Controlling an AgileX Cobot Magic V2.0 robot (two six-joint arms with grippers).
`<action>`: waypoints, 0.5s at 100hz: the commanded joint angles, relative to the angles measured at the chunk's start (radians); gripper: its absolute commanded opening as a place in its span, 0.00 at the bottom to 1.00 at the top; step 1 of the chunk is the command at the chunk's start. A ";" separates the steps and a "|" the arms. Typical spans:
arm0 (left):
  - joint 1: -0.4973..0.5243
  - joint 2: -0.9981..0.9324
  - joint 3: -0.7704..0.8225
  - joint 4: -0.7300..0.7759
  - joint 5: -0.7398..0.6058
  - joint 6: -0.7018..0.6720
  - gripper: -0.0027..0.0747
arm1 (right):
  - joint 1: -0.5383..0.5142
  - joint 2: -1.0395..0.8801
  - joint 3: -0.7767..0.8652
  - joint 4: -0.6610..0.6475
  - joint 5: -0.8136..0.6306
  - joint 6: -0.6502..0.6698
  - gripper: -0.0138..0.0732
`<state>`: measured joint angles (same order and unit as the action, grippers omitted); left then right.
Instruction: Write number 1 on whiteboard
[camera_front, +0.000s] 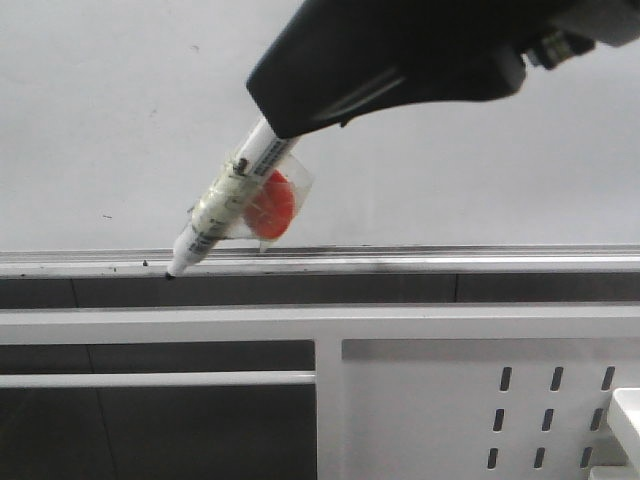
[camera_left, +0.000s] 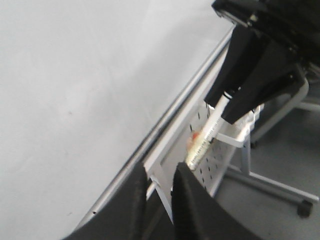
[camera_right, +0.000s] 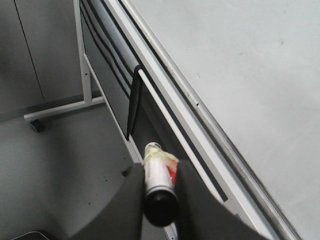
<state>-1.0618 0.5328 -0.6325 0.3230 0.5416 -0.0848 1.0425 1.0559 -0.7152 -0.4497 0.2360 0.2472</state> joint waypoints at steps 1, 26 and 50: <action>0.020 -0.057 -0.038 0.041 -0.057 -0.027 0.01 | -0.015 -0.024 -0.033 -0.011 -0.089 0.001 0.08; 0.098 -0.115 -0.027 0.101 -0.049 -0.106 0.01 | -0.187 -0.032 -0.033 -0.011 -0.127 0.047 0.08; 0.157 -0.116 0.033 0.099 -0.068 -0.136 0.01 | -0.262 -0.105 -0.033 -0.044 -0.140 0.047 0.08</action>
<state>-0.9199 0.4117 -0.5894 0.4091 0.5540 -0.1859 0.7903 0.9977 -0.7152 -0.4565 0.1774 0.2925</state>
